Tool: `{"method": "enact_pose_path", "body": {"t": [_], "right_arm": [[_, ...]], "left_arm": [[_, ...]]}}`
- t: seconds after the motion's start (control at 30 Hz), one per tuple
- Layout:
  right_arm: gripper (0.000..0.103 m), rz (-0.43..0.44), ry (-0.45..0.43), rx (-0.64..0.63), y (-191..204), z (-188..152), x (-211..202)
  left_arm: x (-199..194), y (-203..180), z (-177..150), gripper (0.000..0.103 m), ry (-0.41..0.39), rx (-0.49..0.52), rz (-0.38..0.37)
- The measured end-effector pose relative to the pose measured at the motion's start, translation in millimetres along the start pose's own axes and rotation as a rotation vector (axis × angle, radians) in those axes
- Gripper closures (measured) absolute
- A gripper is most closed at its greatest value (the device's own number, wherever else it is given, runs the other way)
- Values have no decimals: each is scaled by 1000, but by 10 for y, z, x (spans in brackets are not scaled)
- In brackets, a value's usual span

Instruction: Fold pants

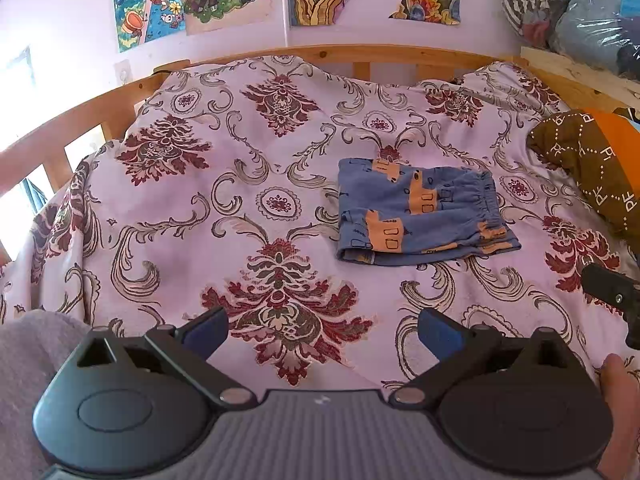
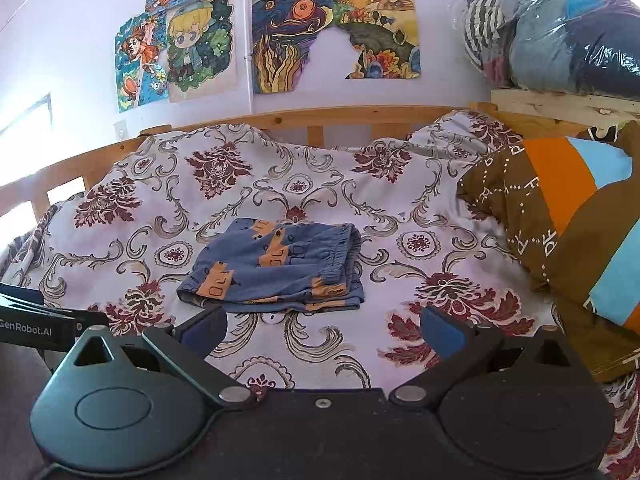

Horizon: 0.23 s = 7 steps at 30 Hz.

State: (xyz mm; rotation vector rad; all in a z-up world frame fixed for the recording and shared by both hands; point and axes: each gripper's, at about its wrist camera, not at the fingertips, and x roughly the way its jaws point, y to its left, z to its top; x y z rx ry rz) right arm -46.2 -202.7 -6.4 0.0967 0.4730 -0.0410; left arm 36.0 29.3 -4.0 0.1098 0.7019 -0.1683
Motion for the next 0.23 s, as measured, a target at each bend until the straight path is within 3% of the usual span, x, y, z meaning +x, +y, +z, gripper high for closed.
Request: {"method": "enact_pose_path", "body": {"t": [0.23], "right_arm": [[1, -1, 0, 1, 4, 1, -1]], "left_arm": [[-17, -10, 13, 0, -5, 0, -5]]}}
